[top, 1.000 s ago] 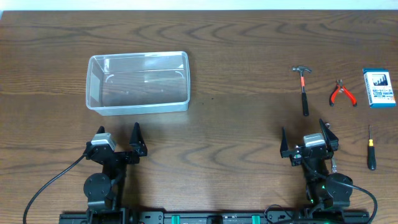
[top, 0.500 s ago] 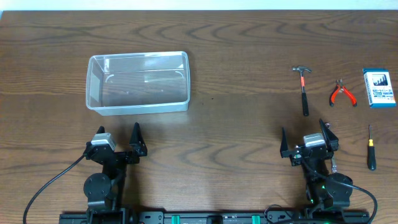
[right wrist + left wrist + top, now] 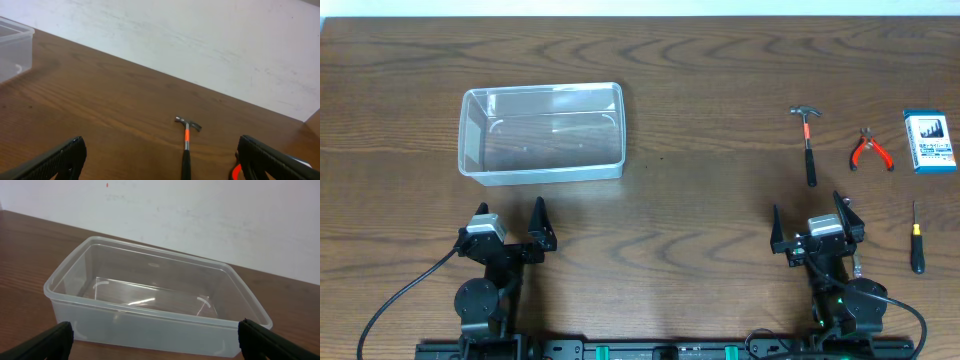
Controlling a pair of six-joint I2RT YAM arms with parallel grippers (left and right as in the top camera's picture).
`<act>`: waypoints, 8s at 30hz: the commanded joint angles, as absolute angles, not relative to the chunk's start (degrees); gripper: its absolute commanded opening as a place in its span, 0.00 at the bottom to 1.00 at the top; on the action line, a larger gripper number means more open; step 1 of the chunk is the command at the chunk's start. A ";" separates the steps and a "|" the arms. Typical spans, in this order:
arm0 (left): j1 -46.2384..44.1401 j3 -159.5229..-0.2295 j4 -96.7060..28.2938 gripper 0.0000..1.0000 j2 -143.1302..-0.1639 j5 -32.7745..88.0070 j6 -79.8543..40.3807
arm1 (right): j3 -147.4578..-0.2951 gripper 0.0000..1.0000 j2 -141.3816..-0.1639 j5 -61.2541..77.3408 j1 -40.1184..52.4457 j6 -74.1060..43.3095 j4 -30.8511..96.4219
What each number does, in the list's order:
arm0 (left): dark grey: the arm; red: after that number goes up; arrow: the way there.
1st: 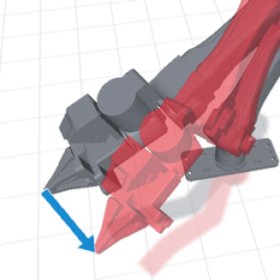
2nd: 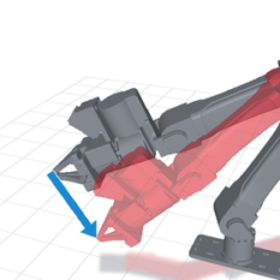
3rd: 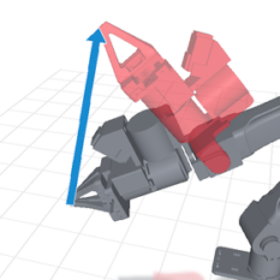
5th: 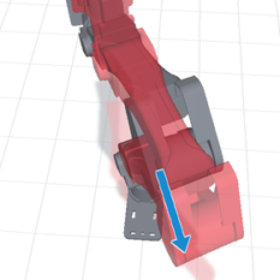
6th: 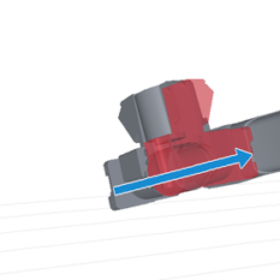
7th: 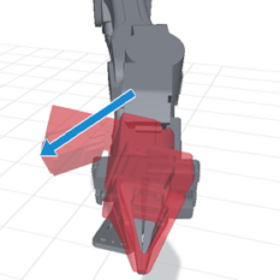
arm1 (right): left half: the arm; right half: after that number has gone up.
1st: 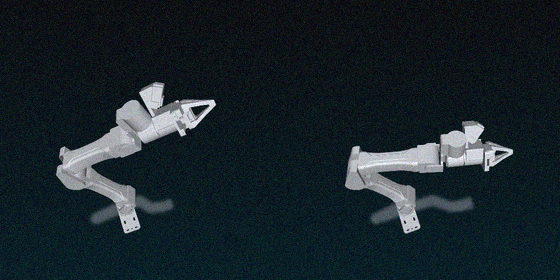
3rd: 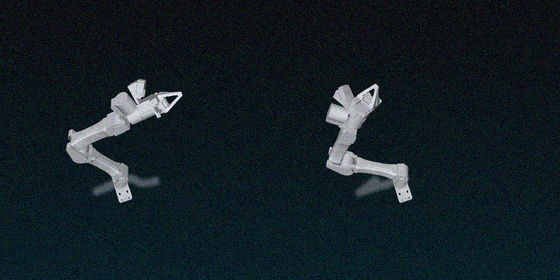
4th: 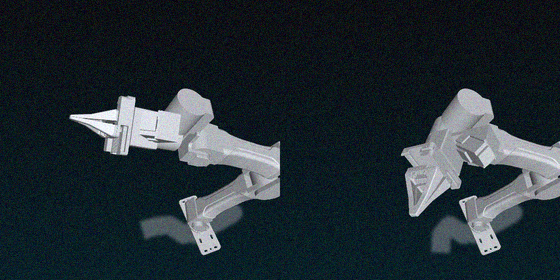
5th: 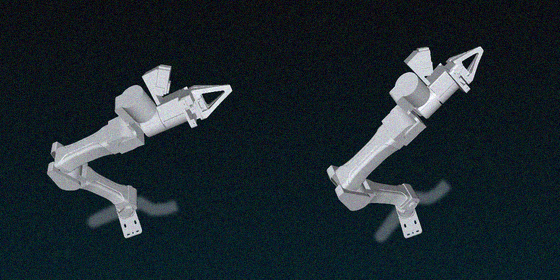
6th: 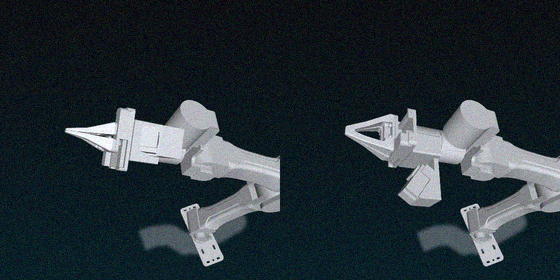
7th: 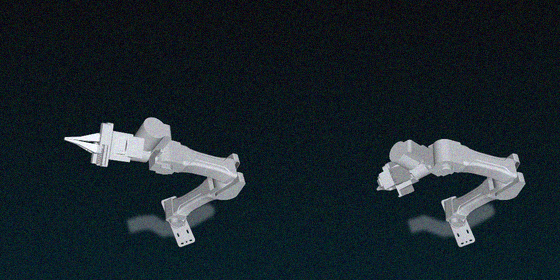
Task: Pack container
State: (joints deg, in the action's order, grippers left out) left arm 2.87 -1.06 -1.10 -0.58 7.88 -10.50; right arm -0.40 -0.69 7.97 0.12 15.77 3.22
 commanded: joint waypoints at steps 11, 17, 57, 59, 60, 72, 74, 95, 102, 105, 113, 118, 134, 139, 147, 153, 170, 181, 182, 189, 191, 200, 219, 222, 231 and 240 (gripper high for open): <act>2.70 -0.23 -3.36 0.98 -0.23 8.34 -10.20 | -0.32 0.99 -0.32 7.73 0.40 15.00 3.49; 2.70 -0.23 -3.36 0.98 -0.23 8.34 -10.20 | -0.32 0.99 -0.32 7.70 0.40 15.03 3.49; 2.79 -7.53 -4.60 0.98 -1.52 25.47 -18.65 | -0.32 0.99 -0.34 19.70 0.40 13.72 2.39; 3.14 -12.05 -7.84 0.98 -3.97 24.62 -15.29 | -0.32 0.99 -0.38 20.08 0.40 12.82 2.59; 3.38 -14.55 -9.85 0.98 -5.72 24.34 -13.58 | -0.32 0.99 -0.38 20.05 0.40 11.86 2.59; 8.99 -67.83 -37.34 0.98 -49.45 24.03 0.10 | -0.32 0.99 -0.40 31.40 0.40 8.69 2.39; 8.99 -75.37 -41.41 0.98 -55.35 23.97 1.28 | -0.32 0.99 -0.38 34.83 0.40 4.67 2.42; 9.61 -96.60 -65.43 0.98 -80.07 8.16 4.49 | -21.02 0.99 -12.75 40.14 0.51 -9.17 20.95; 9.52 -96.62 -65.95 0.98 -81.17 10.59 4.27 | -21.15 0.99 -13.96 40.36 0.40 -16.88 20.86; 9.52 -96.62 -66.17 0.98 -81.30 10.68 4.32 | -25.63 0.99 -16.03 38.72 0.49 -18.41 21.12; 9.58 -96.62 -66.13 0.98 -81.65 10.39 4.27 | -57.01 0.99 -40.10 17.89 5.80 -12.29 42.68; 9.58 -96.62 -66.15 0.98 -81.65 10.39 4.27 | -80.71 0.99 -61.47 10.20 15.90 -12.12 58.48; 9.58 -96.62 -67.26 0.98 -81.60 6.76 4.49 | -99.37 0.99 -100.64 1.76 30.76 -11.97 66.24; 9.58 -96.62 -66.35 0.98 -81.62 6.79 4.49 | -109.65 0.99 -109.12 2.57 32.01 -16.08 66.32; 9.58 -96.62 -66.32 0.98 -81.62 6.79 4.47 | -126.85 0.99 -120.66 -1.91 35.05 -23.86 69.87; 9.58 -96.60 -68.31 0.98 -81.62 6.81 4.45 | -127.11 0.99 -123.28 -4.08 34.89 -24.86 69.65; 9.58 -96.60 -70.15 0.98 -81.62 6.83 1.65 | -127.07 0.99 -128.27 -4.23 36.07 -27.75 69.04; 9.58 -96.60 -70.52 0.98 -81.62 6.83 1.65 | -127.07 0.99 -129.40 -8.67 39.09 -35.22 67.00; 9.58 -96.60 -70.65 0.98 -81.62 6.83 1.63 | -127.07 0.99 -129.64 -8.69 39.11 -36.34 67.00; 9.58 -96.60 -71.90 0.98 -81.62 6.81 1.65 | -127.07 0.99 -132.42 -7.38 38.48 -40.71 67.02; 9.58 -96.60 -72.20 0.98 -81.62 6.81 1.65 | -127.07 0.99 -133.43 -6.85 38.24 -40.71 67.02; 9.58 -96.60 -72.71 0.98 -81.62 6.81 1.65 | -127.07 0.99 -136.05 -6.85 37.32 -40.62 65.28; 9.58 -96.60 -73.30 0.98 -81.62 6.81 1.65 | -127.07 0.97 -137.91 -6.85 37.15 -38.46 63.72; 9.58 -96.60 -73.30 0.98 -81.62 6.81 1.65 | -127.07 0.98 -138.96 -5.50 37.15 -38.06 63.90; 9.58 -96.60 -73.25 0.98 -81.62 6.79 1.67 | -127.07 0.92 -139.65 -5.34 37.08 -38.02 64.16; 9.58 -96.60 -73.28 0.98 -81.62 6.79 1.67 | -127.31 0.78 -139.63 -5.34 37.08 -37.12 64.73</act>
